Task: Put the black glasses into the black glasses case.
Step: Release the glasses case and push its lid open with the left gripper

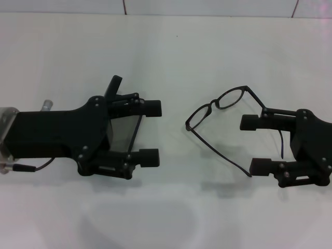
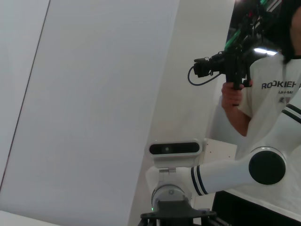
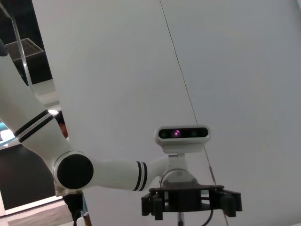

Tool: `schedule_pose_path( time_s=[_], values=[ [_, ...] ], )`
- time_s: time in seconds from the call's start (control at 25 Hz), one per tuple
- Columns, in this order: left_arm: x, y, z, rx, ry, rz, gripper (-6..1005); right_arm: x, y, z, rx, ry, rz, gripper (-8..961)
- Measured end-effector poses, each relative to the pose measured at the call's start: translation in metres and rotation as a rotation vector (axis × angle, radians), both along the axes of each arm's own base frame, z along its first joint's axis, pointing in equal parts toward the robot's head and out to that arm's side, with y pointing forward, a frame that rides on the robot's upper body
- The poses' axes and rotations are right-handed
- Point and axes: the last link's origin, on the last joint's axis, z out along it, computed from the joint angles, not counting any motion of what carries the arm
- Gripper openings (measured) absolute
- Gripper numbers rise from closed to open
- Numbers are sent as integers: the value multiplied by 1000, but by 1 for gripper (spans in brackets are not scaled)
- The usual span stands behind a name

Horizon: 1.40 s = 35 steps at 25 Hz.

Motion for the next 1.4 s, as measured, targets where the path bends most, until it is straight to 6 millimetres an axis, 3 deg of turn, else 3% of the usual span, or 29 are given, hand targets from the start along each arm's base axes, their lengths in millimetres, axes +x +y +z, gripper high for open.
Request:
schedule_pose_path(
  time_s=[0.52,0.72,0.8,1.0,1.12,1.24,1.4],
  values=[
    [1,-1,-3,-2,-21,22,835,11,-3,-2,52,-6,-42,793],
    [20,21,12,45,-117,170,815,24,-2,5,139,24,-105,793],
    [34,31,23,46,-81,212,807,34,-4,13,187,53,-162,793],
    [67,49,32,122,227,333,786,52,-13,23,253,83,-233,794],
    [83,55,33,227,495,442,774,61,-20,29,292,94,-272,794],
    [90,56,29,288,684,521,754,67,-23,32,312,100,-297,794],
    [84,59,17,335,864,626,727,68,-24,32,320,100,-304,794]
  ],
)
